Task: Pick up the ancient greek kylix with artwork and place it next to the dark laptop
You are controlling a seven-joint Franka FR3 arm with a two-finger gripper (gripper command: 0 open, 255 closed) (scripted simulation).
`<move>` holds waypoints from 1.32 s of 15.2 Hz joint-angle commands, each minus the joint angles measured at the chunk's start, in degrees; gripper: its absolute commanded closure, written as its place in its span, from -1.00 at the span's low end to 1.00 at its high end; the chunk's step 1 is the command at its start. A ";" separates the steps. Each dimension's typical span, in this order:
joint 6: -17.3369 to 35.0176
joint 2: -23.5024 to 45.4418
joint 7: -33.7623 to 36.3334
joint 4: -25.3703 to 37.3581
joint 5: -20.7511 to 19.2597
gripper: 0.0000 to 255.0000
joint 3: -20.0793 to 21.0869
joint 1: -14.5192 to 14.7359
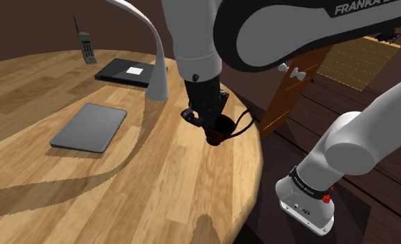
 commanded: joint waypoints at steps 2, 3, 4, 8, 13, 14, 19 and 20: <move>-2.40 -0.65 -0.45 1.87 0.21 1.00 -0.35 0.00; -3.16 -0.80 -0.58 2.52 0.24 1.00 -0.45 -0.02; -3.93 -0.93 -0.71 3.18 0.26 1.00 -0.55 -0.04; -6.98 -1.30 -1.14 5.95 0.27 1.00 -0.92 -0.13; -10.80 -1.41 -1.52 9.70 0.12 1.00 -1.26 -0.30; -11.56 -1.39 -1.58 10.49 0.08 1.00 -1.31 -0.34; -9.38 5.07 -2.51 13.58 -4.38 1.00 -1.61 -2.47; -8.84 6.80 -2.65 14.42 -5.55 1.00 -1.70 -2.91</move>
